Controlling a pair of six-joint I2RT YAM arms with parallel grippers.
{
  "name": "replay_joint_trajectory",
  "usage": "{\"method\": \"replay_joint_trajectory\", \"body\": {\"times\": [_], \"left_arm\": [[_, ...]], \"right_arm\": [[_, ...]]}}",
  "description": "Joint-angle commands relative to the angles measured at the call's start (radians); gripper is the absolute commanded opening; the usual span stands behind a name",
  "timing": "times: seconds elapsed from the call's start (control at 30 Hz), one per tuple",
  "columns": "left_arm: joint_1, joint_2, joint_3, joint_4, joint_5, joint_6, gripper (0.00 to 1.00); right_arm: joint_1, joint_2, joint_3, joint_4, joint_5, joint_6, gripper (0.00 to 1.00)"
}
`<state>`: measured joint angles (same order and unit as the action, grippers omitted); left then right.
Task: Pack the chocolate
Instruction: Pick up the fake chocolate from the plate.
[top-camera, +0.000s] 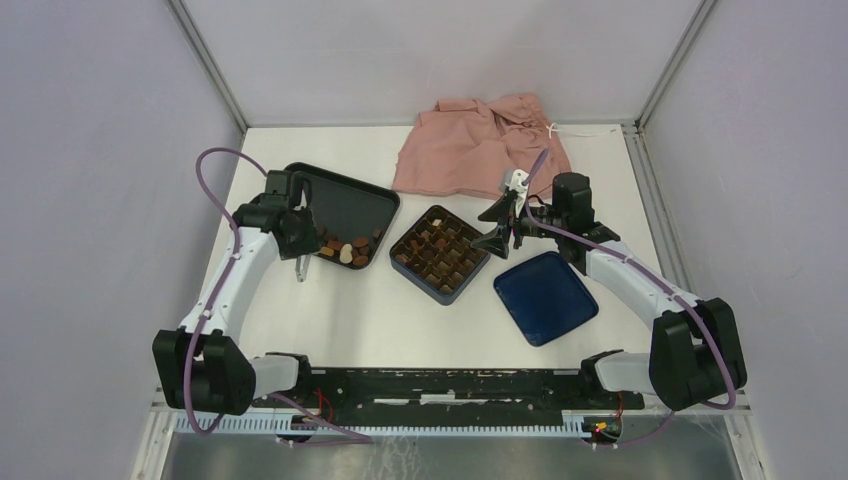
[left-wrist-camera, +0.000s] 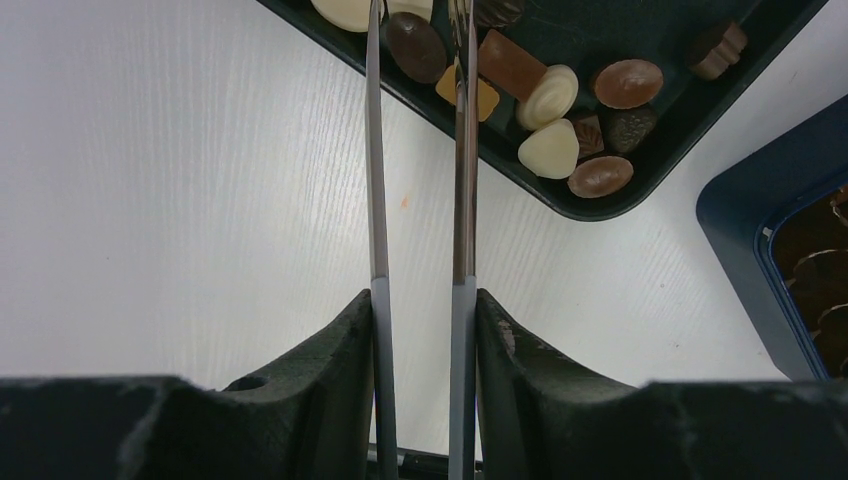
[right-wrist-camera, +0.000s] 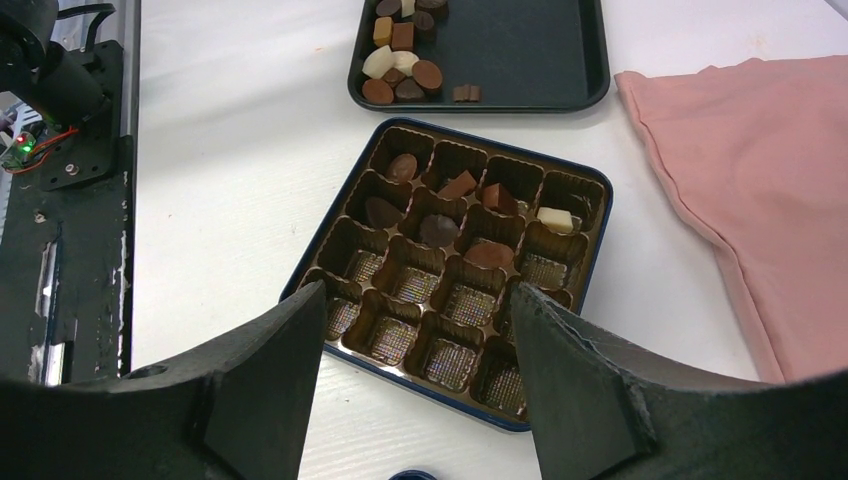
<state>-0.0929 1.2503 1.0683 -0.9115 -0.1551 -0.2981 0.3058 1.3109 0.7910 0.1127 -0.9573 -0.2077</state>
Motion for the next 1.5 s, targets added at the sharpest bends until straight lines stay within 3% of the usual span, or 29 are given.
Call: {"method": "replay_joint_trajectory", "body": {"times": [0.0, 0.73, 0.93, 1.07, 1.23, 1.47], "left_arm": [[0.005, 0.007, 0.019, 0.012, 0.000, 0.048, 0.44], [0.008, 0.075, 0.002, 0.020, 0.016, 0.039, 0.42], [0.007, 0.063, 0.018, 0.007, 0.021, 0.030, 0.20], [0.008, 0.025, 0.046, -0.026, 0.019, 0.022, 0.10], [0.007, -0.045, 0.072, -0.051, 0.055, 0.009, 0.07], [0.006, -0.171, 0.070, -0.029, 0.220, -0.009, 0.06]], "right_arm": [[0.002, 0.004, 0.045, 0.010, -0.005, -0.018, 0.73], [0.003, -0.004, 0.048, 0.000, -0.014, -0.025, 0.73], [0.002, -0.007, 0.049, -0.003, -0.012, -0.031, 0.73], [0.003, -0.005, 0.051, -0.008, -0.011, -0.035, 0.73], [0.003, -0.008, 0.057, -0.026, 0.001, -0.059, 0.73], [0.002, -0.009, 0.063, -0.052, 0.024, -0.095, 0.73]]}}
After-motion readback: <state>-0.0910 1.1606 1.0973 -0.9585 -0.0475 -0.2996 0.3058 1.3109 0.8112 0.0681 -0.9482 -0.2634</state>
